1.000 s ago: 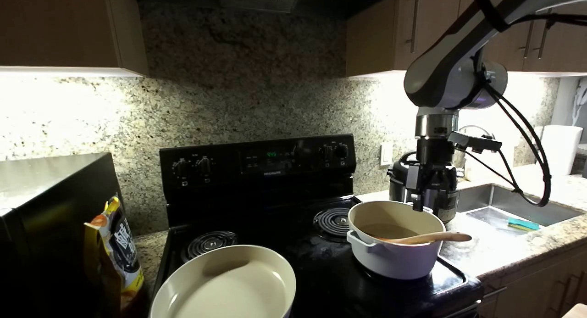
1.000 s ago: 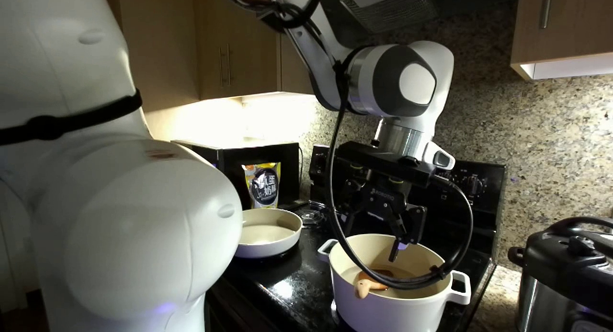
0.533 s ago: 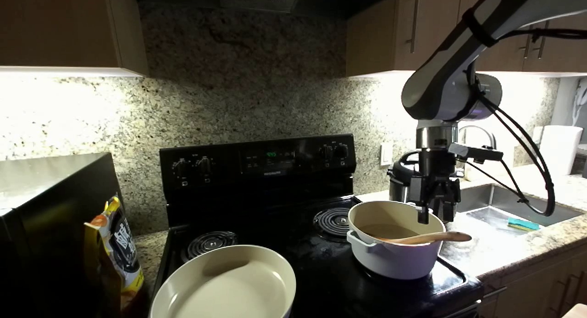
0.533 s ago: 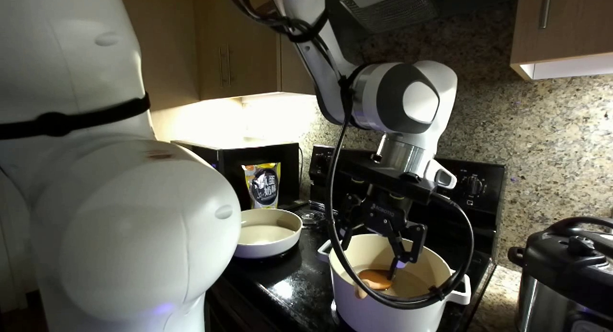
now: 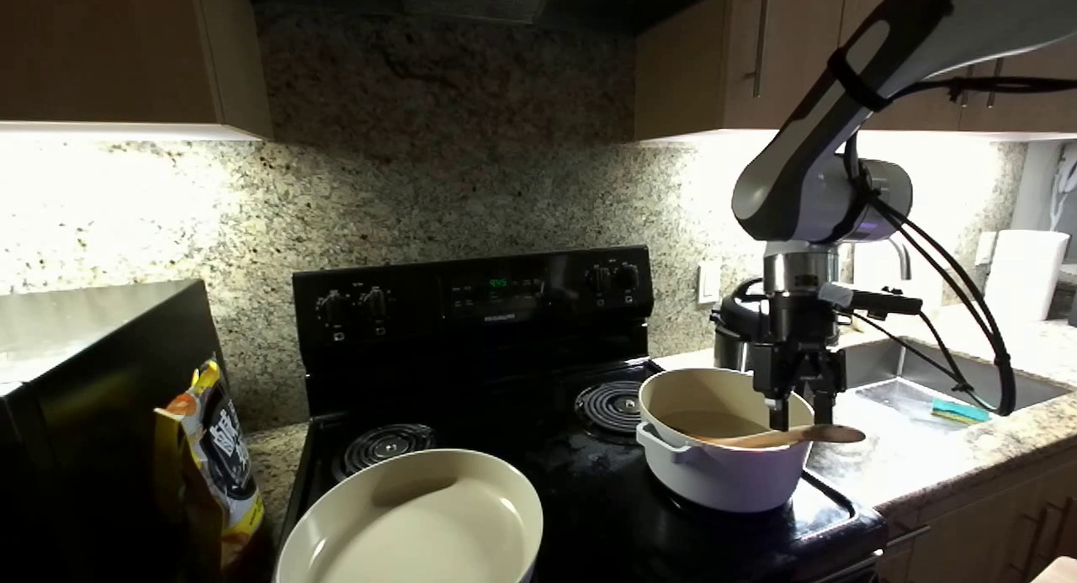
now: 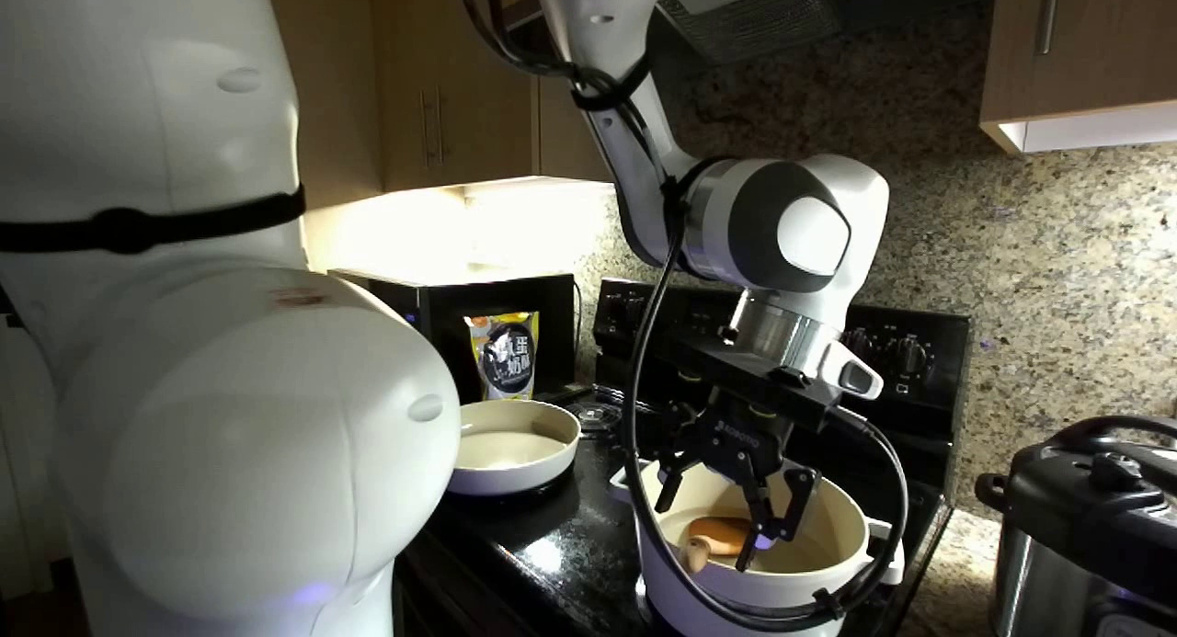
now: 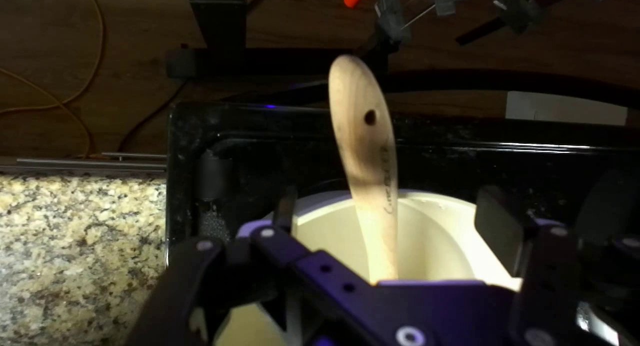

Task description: Hold the wooden spoon and stir inside the pot.

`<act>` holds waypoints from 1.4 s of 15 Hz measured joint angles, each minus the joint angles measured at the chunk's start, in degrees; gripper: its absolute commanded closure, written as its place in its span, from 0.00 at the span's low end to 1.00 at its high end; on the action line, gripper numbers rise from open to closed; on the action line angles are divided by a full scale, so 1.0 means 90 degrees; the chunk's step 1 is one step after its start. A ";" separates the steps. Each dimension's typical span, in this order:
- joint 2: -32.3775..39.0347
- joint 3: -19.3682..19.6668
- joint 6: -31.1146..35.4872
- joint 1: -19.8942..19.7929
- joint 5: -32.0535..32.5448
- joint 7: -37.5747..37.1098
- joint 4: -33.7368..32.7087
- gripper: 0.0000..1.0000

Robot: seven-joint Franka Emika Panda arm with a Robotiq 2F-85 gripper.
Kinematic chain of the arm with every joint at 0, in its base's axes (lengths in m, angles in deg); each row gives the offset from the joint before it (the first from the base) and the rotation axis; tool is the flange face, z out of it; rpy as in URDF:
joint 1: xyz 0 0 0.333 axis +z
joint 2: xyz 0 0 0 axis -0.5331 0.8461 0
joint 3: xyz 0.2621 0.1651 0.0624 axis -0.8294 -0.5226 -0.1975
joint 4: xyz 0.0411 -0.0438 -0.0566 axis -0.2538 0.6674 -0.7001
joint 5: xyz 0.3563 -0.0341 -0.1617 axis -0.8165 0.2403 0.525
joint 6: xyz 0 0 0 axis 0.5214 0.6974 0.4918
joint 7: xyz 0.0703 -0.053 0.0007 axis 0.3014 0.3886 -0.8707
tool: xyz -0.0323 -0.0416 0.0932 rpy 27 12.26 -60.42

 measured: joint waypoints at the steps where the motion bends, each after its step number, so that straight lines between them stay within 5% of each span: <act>1: 0.0037 -0.0004 0.0002 -0.0001 -0.0001 0.0000 -0.0003 0.47; 9: 0.0240 -0.0060 -0.0046 -0.0066 0.0002 0.0000 -0.0037 0.95; 21: -0.0078 -0.0136 -0.0038 -0.0186 0.0276 -0.0099 0.0019 0.92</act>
